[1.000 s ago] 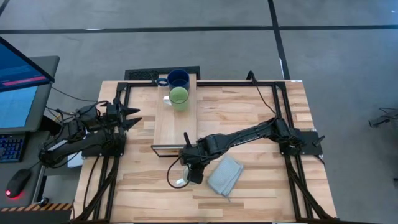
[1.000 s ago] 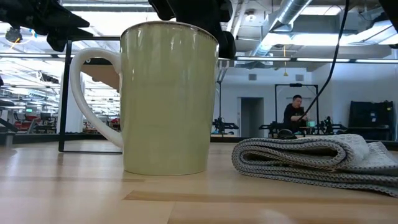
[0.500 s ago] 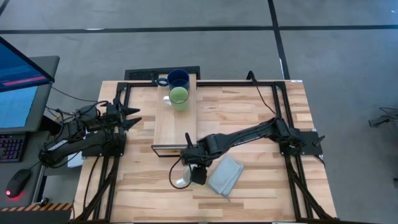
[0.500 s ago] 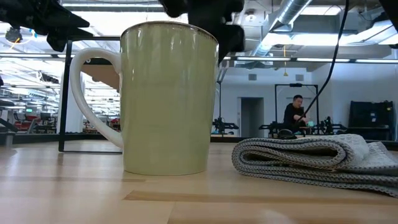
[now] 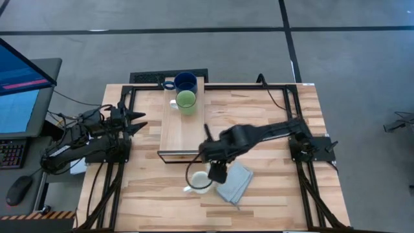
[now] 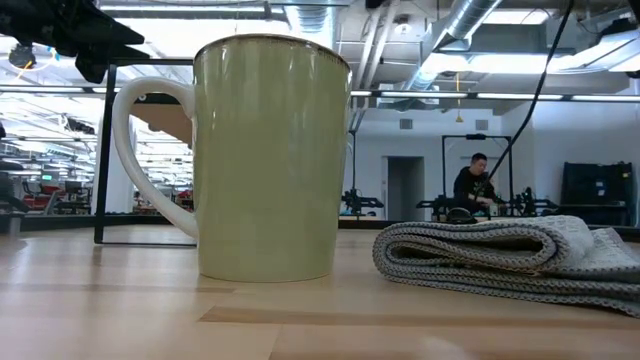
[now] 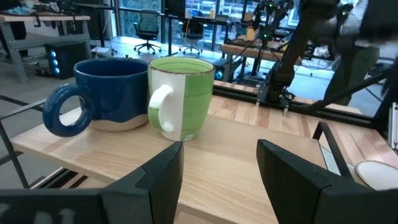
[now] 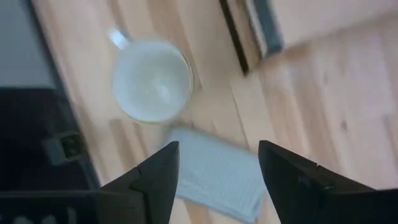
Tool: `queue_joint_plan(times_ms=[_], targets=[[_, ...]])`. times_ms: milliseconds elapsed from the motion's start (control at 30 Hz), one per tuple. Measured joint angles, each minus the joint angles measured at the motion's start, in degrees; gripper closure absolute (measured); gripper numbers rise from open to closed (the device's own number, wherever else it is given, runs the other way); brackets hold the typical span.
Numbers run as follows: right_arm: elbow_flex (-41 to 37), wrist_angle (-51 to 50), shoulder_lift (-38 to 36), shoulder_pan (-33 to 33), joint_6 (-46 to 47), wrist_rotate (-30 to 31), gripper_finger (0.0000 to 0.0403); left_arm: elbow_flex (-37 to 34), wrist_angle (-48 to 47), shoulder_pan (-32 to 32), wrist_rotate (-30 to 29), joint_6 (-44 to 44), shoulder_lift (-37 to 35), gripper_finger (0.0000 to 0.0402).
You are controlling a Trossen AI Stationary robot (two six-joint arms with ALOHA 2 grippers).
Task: Stack small to large cups/mugs on shelf
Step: Put the white yellow mug on the shelf
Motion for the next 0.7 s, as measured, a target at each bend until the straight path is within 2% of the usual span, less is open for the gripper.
queue_joint_plan(times_ms=[133,200,367,433,500,700], targets=[[0.00,-4.50,-4.73,0.42,-2.76,6.23,0.0163,0.00,0.03,-0.02,0.00,0.00,0.21,0.0207],[-0.31,-4.40,-7.19,1.24,-4.72,12.84,0.0163,-0.02,-0.08,0.00,0.03,0.00,0.31,0.0207],[-0.33,-4.59,-15.11,3.76,-16.63,32.77,0.0163,-0.02,0.08,-0.02,-0.09,-0.22,0.38,0.0207],[-0.33,-4.49,-18.21,4.57,-21.10,38.72,0.0163,-0.02,-0.05,-0.02,-0.11,-0.24,0.39,0.0207],[-0.35,-4.48,-21.57,4.63,-24.64,42.00,0.0163,-0.02,-0.01,-0.02,-0.38,-0.23,0.37,0.0207],[-4.38,-4.07,-34.46,1.46,-26.45,42.17,0.0163,-0.02,-0.18,-0.02,-3.20,-0.83,0.37,0.0207]])
